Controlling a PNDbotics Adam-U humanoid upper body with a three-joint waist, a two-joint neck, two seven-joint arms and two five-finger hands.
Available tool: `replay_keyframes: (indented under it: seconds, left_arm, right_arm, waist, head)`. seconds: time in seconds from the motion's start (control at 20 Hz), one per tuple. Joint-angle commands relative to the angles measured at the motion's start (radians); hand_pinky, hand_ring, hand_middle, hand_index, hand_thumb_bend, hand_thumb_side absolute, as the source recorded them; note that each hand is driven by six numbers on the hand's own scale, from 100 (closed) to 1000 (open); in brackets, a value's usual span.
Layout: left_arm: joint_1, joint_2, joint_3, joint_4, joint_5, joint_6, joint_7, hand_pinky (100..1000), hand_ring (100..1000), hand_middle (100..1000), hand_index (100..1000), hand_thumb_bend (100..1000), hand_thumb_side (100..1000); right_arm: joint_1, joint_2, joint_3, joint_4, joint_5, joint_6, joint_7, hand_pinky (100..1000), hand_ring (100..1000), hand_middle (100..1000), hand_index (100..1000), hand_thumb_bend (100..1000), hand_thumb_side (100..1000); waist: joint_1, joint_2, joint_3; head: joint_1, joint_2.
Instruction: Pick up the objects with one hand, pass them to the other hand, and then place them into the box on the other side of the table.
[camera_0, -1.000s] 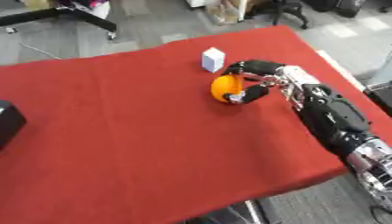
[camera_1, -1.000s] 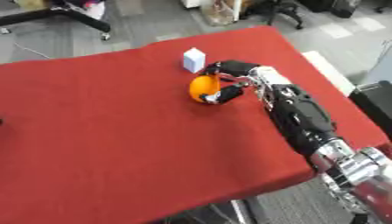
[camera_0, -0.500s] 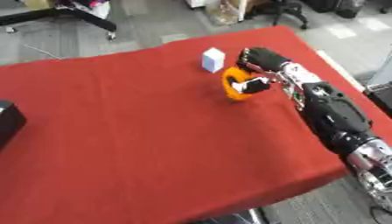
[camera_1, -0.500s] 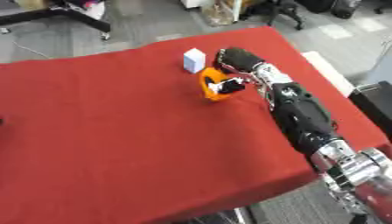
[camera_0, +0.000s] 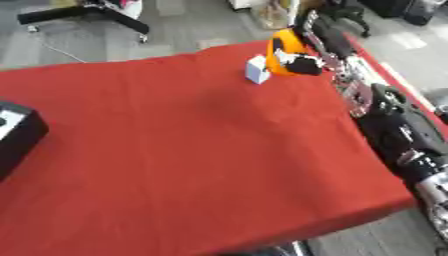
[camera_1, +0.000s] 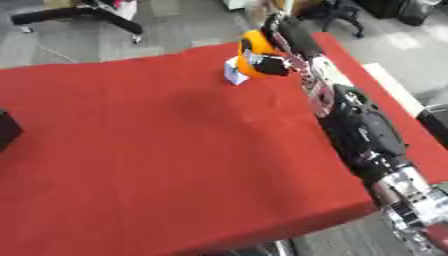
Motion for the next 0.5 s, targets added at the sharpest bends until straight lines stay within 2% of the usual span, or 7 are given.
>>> replay_keyframes:
  seconds: [0.05, 0.25, 0.5]
  left_arm:
    - [-0.038, -0.009, -0.056, 0.057, -0.092, -0.011, -0.004, 778, 623, 657, 853, 342, 853]
    - [-0.104, -0.04, -0.122, 0.145, -0.192, -0.048, 0.039, 786, 650, 693, 878, 398, 805]
    - [-0.186, -0.075, -0.171, 0.213, -0.242, -0.084, 0.126, 790, 671, 717, 891, 508, 728]
  right_arm:
    - [-0.017, 0.044, 0.032, -0.15, -0.164, 0.055, 0.097, 691, 434, 181, 236, 100, 626]
    - [-0.006, 0.131, 0.069, -0.256, -0.288, 0.121, 0.199, 689, 428, 180, 236, 100, 655]
    - [-0.002, 0.202, 0.102, -0.3, -0.369, 0.17, 0.269, 687, 422, 181, 236, 100, 678]
  waist:
    - [-0.002, -0.015, -0.004]
    - [-0.009, -0.016, -0.008]
    - [-0.019, -0.014, -0.009]
  head:
    - [0.04, -0.001]
    - [0.065, 0.001]
    - [0.066, 0.004]
